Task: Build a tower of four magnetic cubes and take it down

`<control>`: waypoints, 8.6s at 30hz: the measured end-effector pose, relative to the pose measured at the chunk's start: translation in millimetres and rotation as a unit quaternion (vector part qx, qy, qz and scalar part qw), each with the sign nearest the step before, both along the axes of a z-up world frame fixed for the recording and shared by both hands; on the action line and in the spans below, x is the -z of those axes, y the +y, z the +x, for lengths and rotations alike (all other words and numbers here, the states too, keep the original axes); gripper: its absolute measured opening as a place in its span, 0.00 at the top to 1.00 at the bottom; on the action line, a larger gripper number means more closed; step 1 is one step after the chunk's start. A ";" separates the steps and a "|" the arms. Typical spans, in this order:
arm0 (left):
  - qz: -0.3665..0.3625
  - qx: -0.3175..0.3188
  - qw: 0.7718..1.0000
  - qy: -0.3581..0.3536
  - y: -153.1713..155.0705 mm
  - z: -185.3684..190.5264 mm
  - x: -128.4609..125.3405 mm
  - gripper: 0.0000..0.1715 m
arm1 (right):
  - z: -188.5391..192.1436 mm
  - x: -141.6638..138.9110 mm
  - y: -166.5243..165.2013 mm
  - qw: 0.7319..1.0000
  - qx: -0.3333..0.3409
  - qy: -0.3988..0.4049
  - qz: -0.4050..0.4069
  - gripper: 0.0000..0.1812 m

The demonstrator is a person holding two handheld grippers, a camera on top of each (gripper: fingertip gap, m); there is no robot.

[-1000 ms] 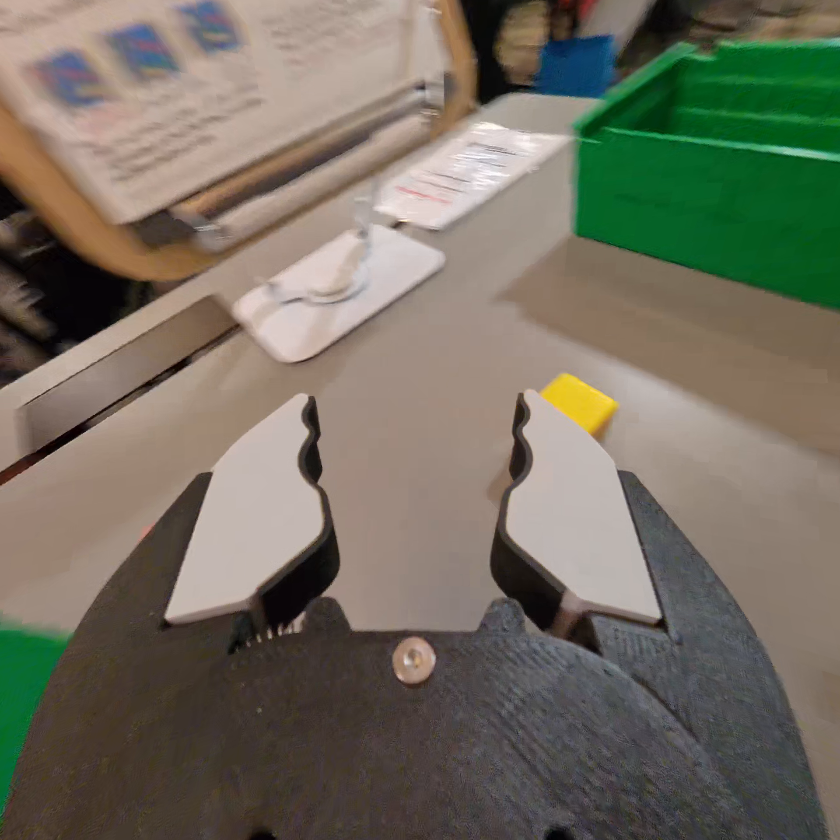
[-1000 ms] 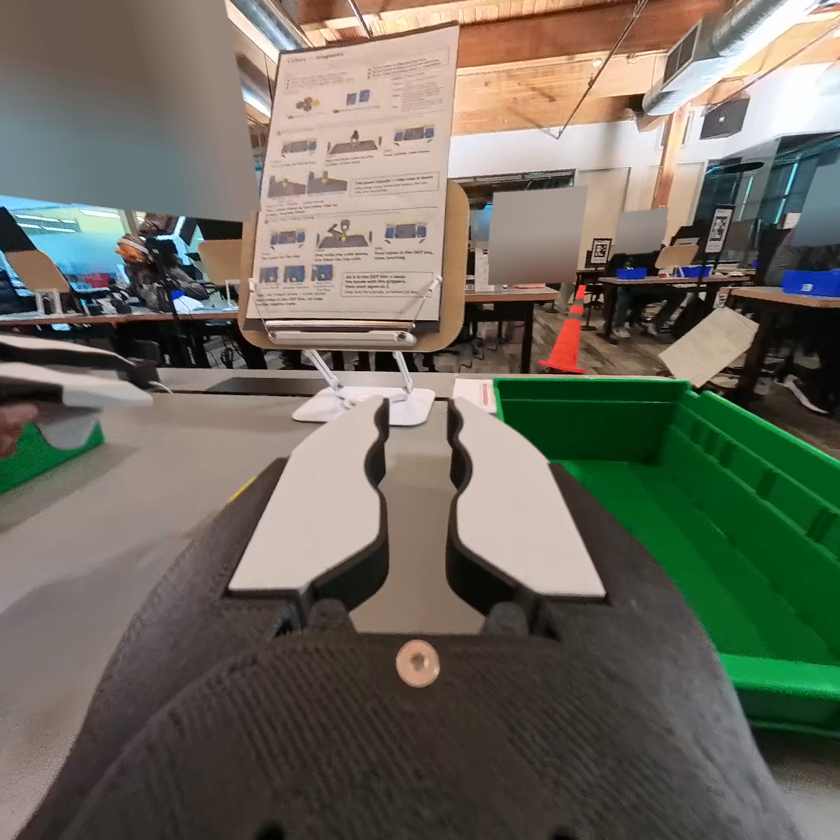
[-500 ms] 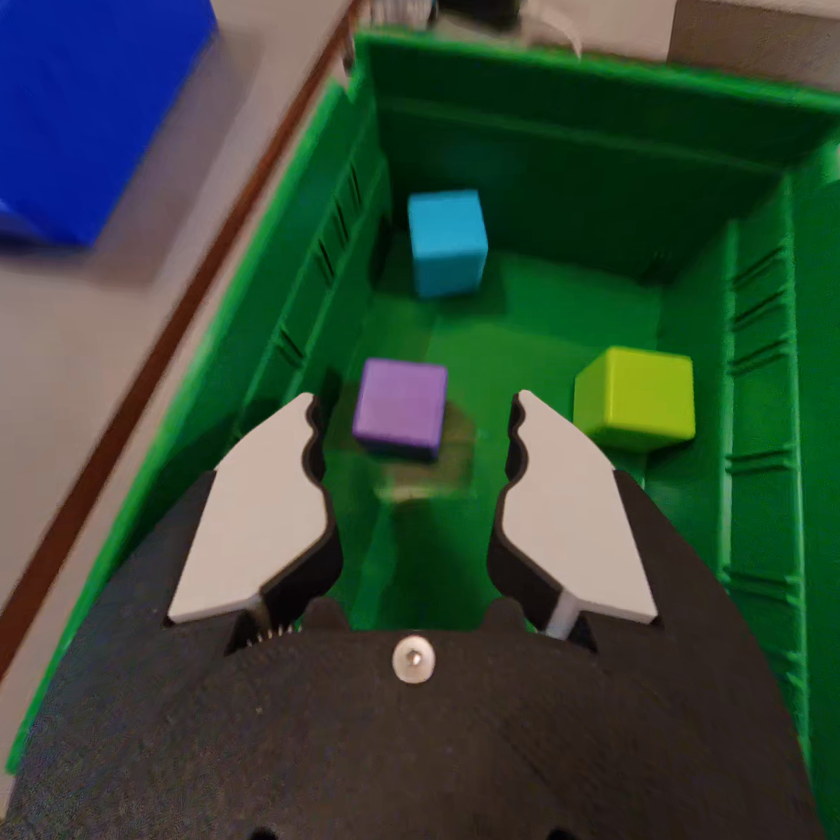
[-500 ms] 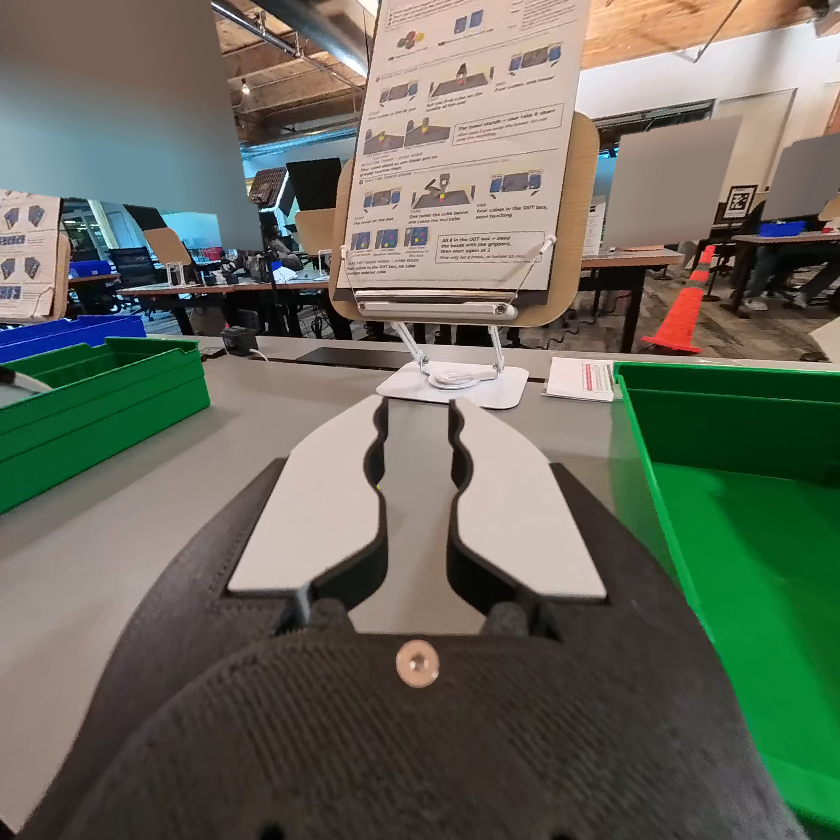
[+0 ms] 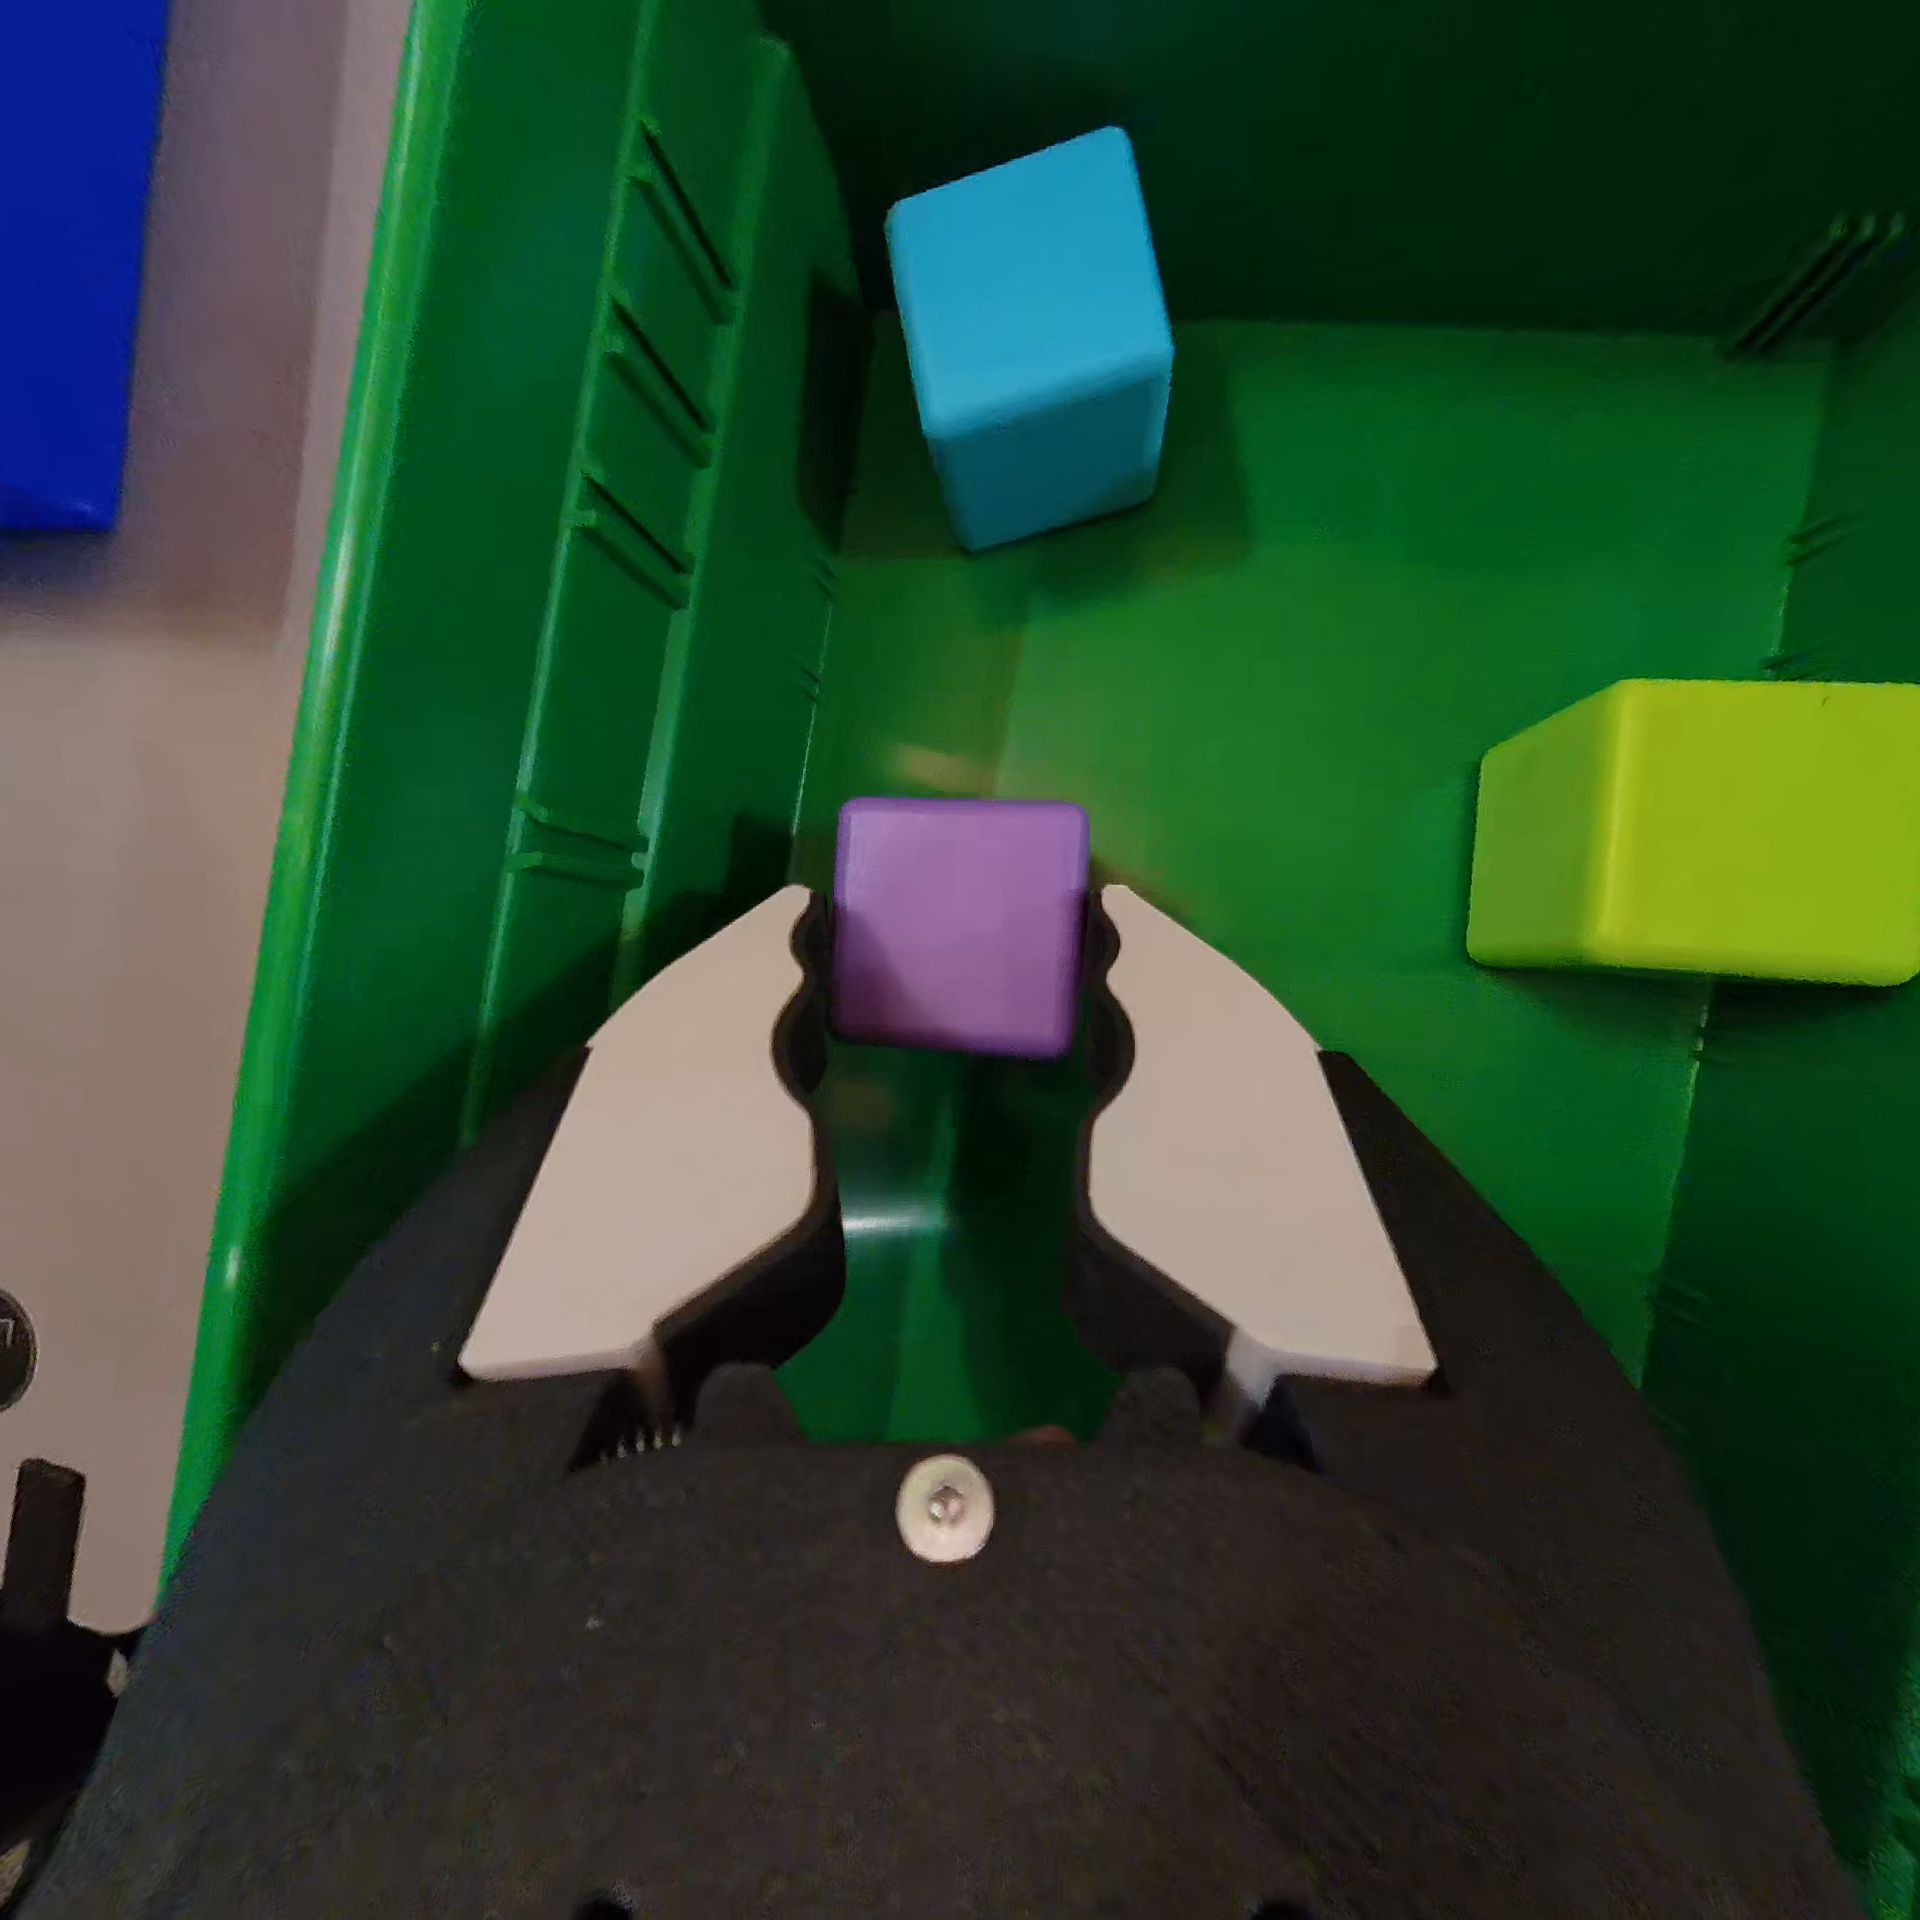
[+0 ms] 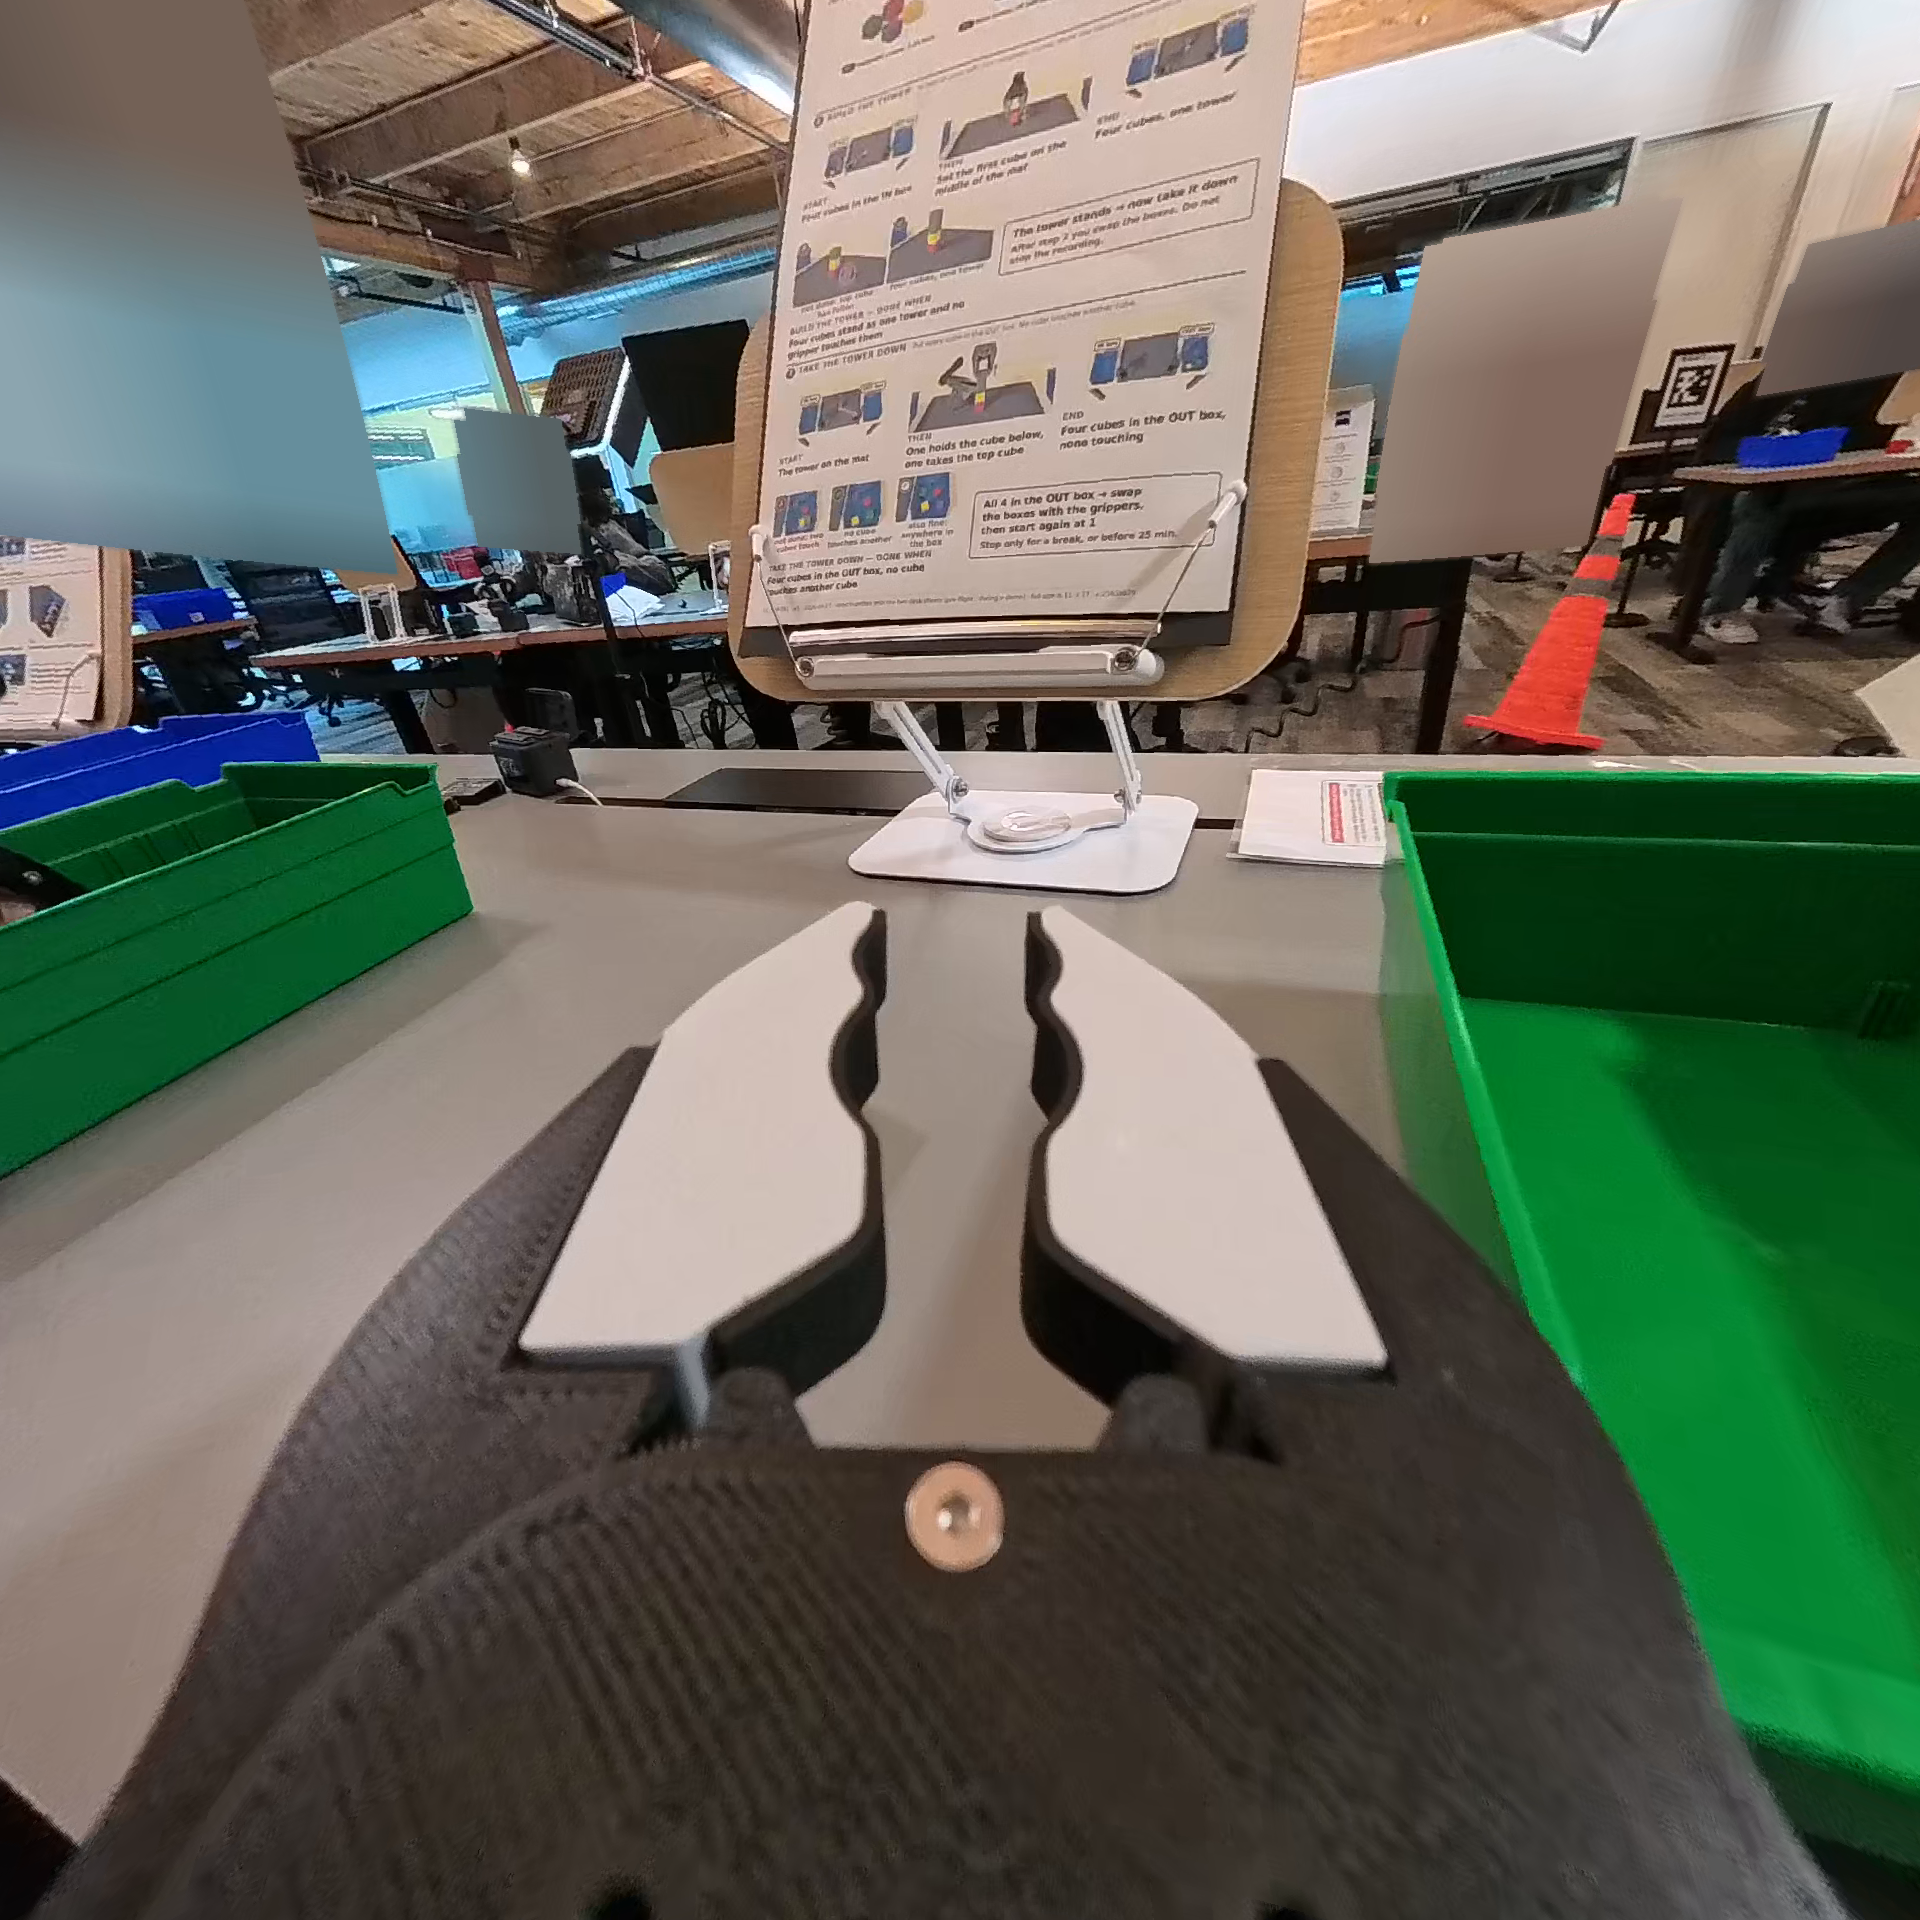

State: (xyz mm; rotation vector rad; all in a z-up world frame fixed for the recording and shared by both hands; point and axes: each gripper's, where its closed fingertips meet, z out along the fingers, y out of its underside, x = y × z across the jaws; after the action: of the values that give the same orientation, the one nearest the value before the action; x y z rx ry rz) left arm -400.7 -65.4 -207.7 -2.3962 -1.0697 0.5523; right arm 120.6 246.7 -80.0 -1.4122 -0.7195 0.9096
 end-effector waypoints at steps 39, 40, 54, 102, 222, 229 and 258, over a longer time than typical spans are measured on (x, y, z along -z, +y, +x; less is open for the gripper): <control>0.025 0.792 0.610 0.007 307.2 377.2 -61.7 0.72 | 9.5 12.1 -0.6 0.999 0.003 -0.013 -0.030 0.87; 0.030 0.792 0.610 -0.001 306.0 375.8 -61.2 0.72 | 9.8 12.5 -0.5 0.999 0.002 -0.013 -0.032 0.87; -0.004 0.810 0.586 -0.006 307.1 391.6 -54.4 0.73 | 8.4 14.4 -2.6 0.999 -0.005 -0.015 -0.039 0.87; -0.026 0.775 0.632 -0.017 311.0 372.3 -35.8 0.73 | 9.3 17.2 -0.2 0.998 -0.007 -0.010 -0.061 0.87; 0.259 0.562 0.783 -0.063 241.8 225.5 -182.3 0.71 | -34.2 13.9 -19.7 0.996 -0.078 -0.014 -0.035 0.90; 0.207 0.689 0.686 -0.105 299.2 321.7 -132.2 0.71 | -6.7 25.8 -15.6 0.997 -0.047 -0.045 -0.047 0.89; 0.344 0.680 0.633 -0.133 312.1 376.3 -103.5 0.71 | -6.1 33.8 -11.0 0.993 -0.056 -0.040 -0.100 0.88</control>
State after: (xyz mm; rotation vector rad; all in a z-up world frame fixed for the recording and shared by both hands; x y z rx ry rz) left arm -24.4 246.7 -104.2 -1.8232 0.5887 -0.6627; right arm 114.5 235.6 -113.9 -1.6038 -0.7917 1.0405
